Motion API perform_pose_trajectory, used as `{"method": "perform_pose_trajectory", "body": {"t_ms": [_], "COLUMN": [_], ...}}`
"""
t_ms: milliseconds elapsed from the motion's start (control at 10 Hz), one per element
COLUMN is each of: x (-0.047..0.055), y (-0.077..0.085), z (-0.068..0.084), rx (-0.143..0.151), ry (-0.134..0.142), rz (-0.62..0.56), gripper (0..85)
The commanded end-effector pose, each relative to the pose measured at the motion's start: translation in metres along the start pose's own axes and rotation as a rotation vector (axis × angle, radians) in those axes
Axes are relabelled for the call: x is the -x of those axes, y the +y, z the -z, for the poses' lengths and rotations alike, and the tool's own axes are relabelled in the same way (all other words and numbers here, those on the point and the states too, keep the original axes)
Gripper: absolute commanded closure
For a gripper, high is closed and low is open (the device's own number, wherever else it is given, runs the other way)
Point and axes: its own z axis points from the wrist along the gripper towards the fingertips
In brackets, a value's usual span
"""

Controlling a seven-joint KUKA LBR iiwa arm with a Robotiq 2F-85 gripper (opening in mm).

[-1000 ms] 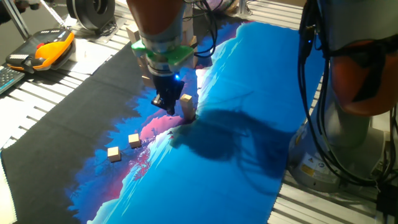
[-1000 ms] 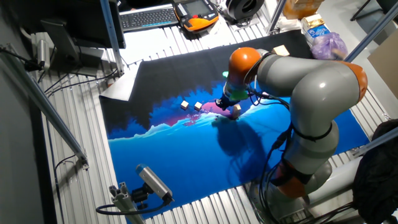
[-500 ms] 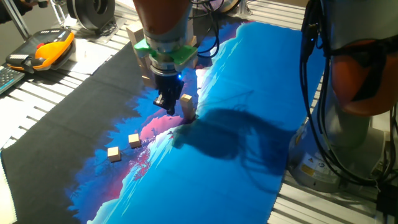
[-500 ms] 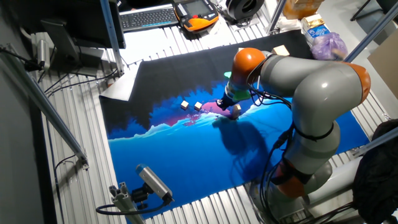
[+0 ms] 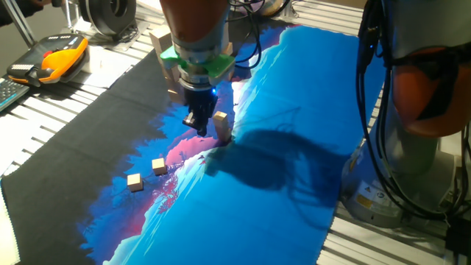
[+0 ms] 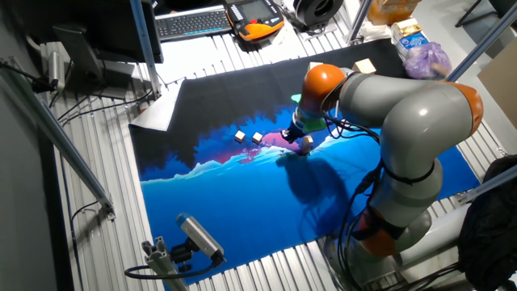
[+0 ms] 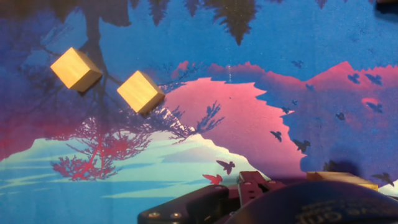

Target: Stack the blocks in a vertical line of five

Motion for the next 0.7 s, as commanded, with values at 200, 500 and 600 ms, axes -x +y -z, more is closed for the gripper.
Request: {"method": "perform_pose_trajectory", "body": {"t_ms": [200,500,600], "x": [-0.0002,-0.0002,-0.0002], "y": [-0.0003,-0.0003,-0.0003], "z": [-0.0001,-0.0001,-0.0001], "rx": [0.03,0.035,0.037], "ry": [0.021,0.018,0.018], "rz": [0.003,0.001,-0.001], "gripper": [85.0,85.0,85.0]}}
